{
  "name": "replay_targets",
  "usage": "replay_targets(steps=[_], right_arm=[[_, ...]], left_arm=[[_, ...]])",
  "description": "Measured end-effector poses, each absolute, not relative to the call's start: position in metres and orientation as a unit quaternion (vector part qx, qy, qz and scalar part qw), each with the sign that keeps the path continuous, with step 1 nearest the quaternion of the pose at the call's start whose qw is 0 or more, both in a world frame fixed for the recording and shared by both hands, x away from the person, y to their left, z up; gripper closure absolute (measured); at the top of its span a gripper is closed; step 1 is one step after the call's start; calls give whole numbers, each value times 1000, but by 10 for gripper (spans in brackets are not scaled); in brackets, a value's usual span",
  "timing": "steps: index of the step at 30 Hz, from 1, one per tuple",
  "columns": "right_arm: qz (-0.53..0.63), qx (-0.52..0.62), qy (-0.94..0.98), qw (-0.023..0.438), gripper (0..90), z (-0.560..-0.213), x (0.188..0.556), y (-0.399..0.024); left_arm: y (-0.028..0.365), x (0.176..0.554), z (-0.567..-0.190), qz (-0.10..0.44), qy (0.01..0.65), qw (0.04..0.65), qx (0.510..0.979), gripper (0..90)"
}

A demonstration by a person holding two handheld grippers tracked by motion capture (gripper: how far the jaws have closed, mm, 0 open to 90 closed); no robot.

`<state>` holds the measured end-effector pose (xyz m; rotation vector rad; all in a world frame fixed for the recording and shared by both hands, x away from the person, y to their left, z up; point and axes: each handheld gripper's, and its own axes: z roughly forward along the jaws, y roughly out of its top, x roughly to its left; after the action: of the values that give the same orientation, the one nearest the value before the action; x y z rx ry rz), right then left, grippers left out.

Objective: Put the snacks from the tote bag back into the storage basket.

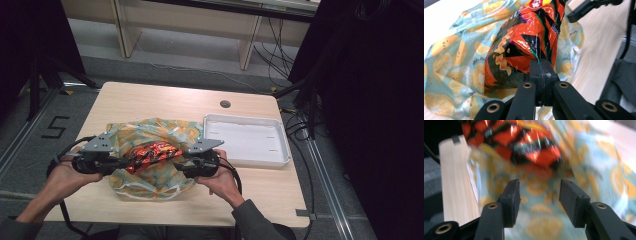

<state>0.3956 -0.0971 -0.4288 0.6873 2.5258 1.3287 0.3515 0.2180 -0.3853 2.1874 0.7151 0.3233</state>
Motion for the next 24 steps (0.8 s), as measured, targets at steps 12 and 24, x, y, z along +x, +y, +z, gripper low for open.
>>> replay_targets(steps=[12,24], right_arm=[[492,212,835,128,839,-410,391,-83],[510,211,828,93,900,-393,393,-82]], left_arm=[[229,353,-377,110,303,426,845,893],[240,356,-370,95,330,468,814,784]])
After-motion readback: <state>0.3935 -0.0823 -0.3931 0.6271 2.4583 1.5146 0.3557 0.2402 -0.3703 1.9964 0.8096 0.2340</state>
